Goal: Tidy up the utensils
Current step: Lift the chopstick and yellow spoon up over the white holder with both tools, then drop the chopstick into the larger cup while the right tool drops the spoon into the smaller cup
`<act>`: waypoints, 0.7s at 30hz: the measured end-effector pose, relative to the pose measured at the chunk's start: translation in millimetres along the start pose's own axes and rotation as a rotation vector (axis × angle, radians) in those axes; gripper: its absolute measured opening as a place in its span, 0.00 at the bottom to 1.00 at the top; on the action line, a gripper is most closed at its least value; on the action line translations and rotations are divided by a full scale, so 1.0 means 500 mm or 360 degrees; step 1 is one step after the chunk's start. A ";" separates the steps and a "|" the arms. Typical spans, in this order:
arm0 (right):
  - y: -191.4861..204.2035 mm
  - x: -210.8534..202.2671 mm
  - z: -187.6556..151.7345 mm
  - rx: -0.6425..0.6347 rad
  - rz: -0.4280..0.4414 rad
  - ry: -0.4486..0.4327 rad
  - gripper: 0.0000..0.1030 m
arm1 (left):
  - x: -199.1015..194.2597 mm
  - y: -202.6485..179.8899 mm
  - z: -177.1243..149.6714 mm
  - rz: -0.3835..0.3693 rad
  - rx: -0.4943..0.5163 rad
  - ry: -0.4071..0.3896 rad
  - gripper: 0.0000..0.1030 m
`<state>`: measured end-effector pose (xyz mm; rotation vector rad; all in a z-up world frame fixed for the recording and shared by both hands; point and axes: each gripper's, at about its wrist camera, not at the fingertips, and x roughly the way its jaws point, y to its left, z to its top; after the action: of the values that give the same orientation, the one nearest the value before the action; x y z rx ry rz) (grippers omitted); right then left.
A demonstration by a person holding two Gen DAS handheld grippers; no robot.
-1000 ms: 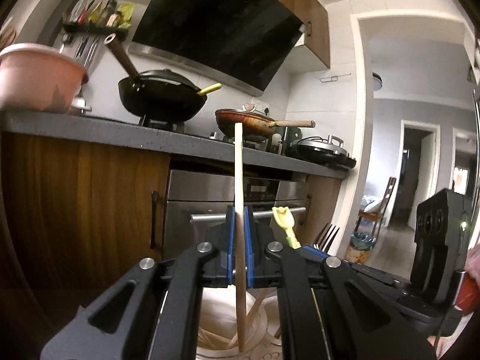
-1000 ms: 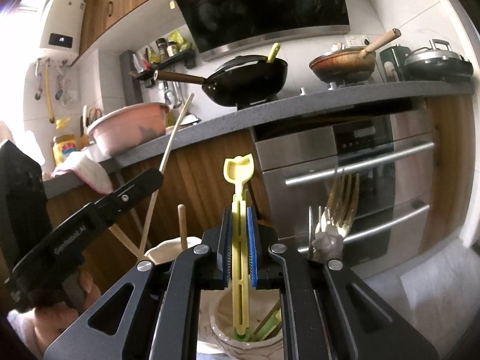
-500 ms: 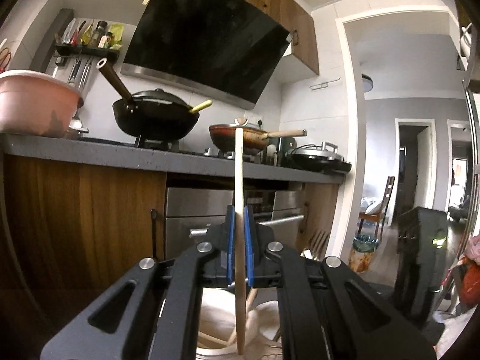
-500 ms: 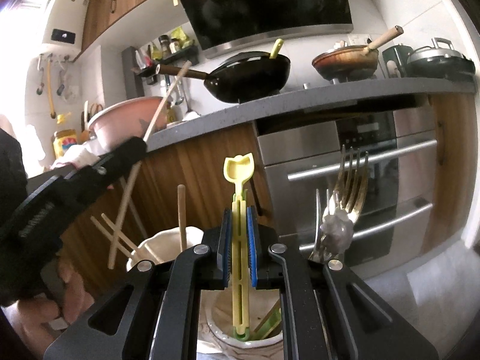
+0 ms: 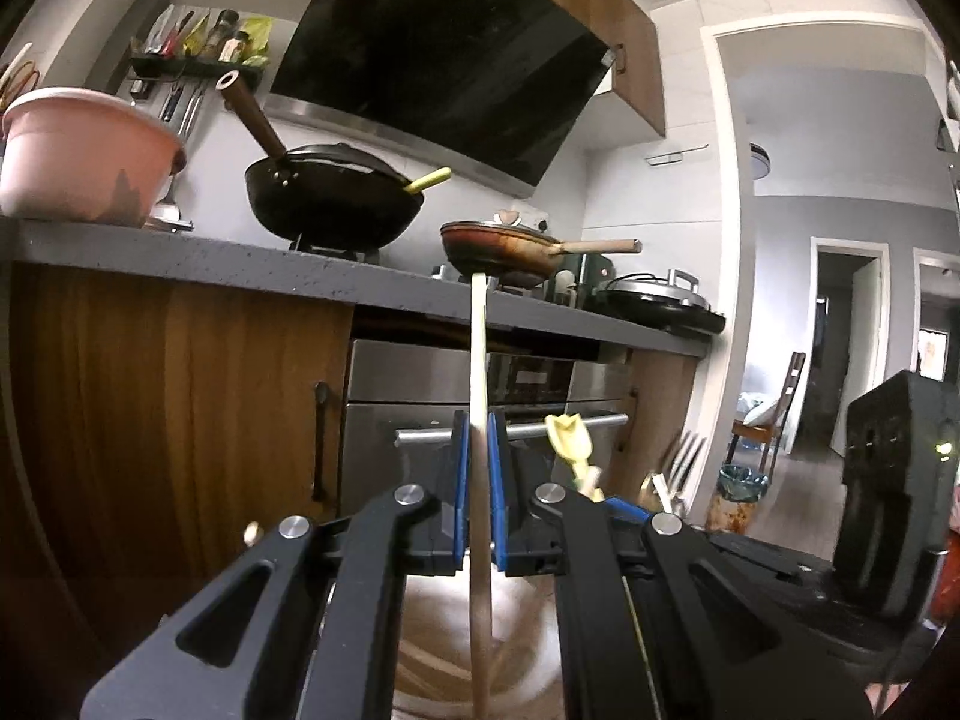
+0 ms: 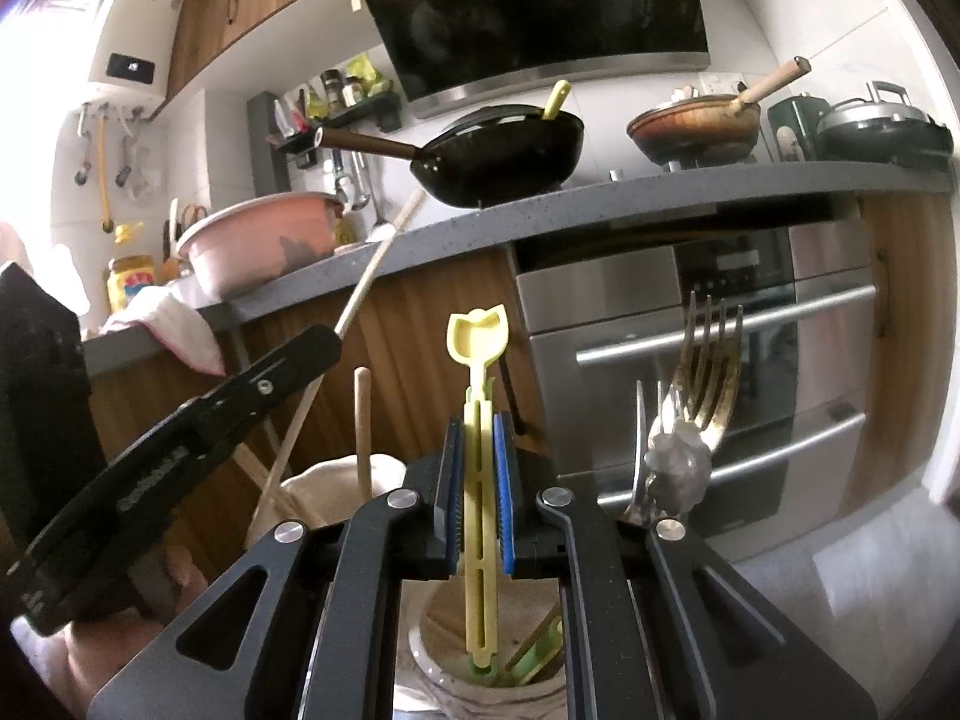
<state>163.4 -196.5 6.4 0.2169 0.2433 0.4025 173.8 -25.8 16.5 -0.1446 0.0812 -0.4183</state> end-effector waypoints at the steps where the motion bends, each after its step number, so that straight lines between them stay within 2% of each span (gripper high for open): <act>1: 0.001 0.000 -0.001 -0.0003 0.0000 0.0003 0.11 | 0.002 0.001 -0.002 -0.0001 -0.0004 0.0005 0.06; 10: 0.003 -0.006 -0.006 -0.0025 -0.0004 -0.0003 0.11 | -0.024 0.009 -0.025 -0.0040 -0.0023 0.0025 0.06; 16: 0.000 -0.010 -0.006 -0.0012 -0.0009 0.0004 0.11 | -0.021 0.015 -0.039 -0.0003 -0.0023 0.0105 0.06; 21: -0.001 -0.014 -0.004 -0.0003 0.0001 0.0013 0.11 | -0.028 0.006 -0.023 -0.0012 0.0015 0.0168 0.06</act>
<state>156.8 -199.3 5.8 0.2136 0.2511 0.4046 161.0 -18.7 5.5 -0.1133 0.1825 -0.4334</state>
